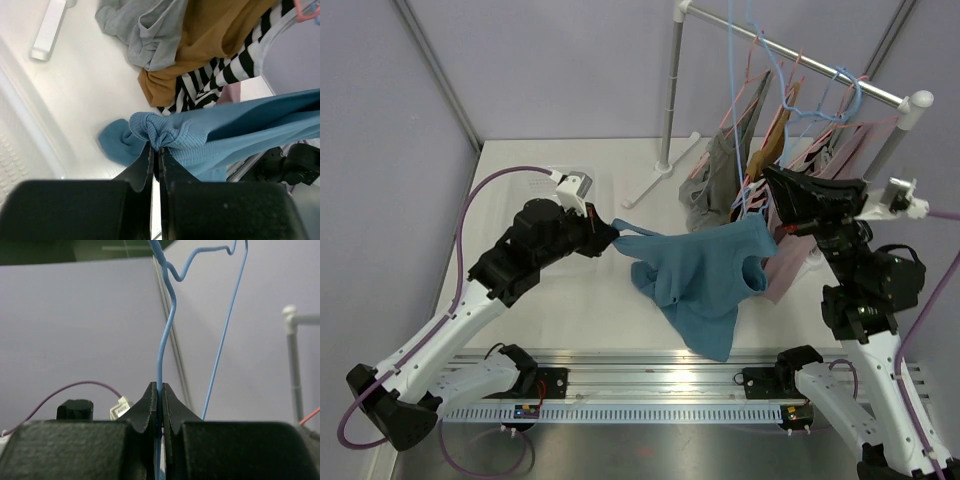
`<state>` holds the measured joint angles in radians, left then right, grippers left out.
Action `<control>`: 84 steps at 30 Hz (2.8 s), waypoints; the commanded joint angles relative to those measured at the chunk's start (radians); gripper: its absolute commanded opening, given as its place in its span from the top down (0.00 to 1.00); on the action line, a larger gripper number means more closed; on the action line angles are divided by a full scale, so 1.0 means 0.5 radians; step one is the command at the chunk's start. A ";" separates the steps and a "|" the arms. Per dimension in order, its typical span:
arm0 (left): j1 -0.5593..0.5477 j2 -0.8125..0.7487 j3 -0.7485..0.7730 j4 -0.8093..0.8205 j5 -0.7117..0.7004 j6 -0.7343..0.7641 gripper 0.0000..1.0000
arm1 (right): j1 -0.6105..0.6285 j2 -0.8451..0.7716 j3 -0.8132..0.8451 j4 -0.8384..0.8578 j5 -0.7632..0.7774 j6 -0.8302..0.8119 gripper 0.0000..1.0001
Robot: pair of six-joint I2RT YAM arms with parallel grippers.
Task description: Remove the tank top from the hanger
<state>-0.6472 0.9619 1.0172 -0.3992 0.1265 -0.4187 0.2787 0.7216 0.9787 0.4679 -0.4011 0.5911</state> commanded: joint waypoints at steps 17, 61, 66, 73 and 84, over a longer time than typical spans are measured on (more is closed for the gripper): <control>0.003 -0.460 -0.065 0.035 -0.649 -0.353 1.00 | 0.010 -0.241 -0.371 0.766 0.617 -0.437 1.00; -0.197 0.374 0.202 -0.005 0.072 0.052 0.87 | 0.010 -0.072 1.727 -3.630 1.182 -0.320 1.00; -0.252 0.307 0.224 -0.116 -0.035 0.092 0.07 | 0.010 0.063 1.608 -3.440 1.385 -0.354 1.00; -0.350 0.086 0.168 -0.300 -0.283 0.098 0.01 | 0.010 0.324 1.672 -3.176 1.446 -0.412 1.00; -0.433 -0.135 -0.019 -0.435 -0.550 0.046 0.01 | 0.007 0.649 1.921 -3.059 1.713 -0.529 1.00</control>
<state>-0.8577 0.9180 1.0233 -0.6121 -0.0937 -0.3908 0.2806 1.0412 1.8999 -1.1309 0.3706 0.3599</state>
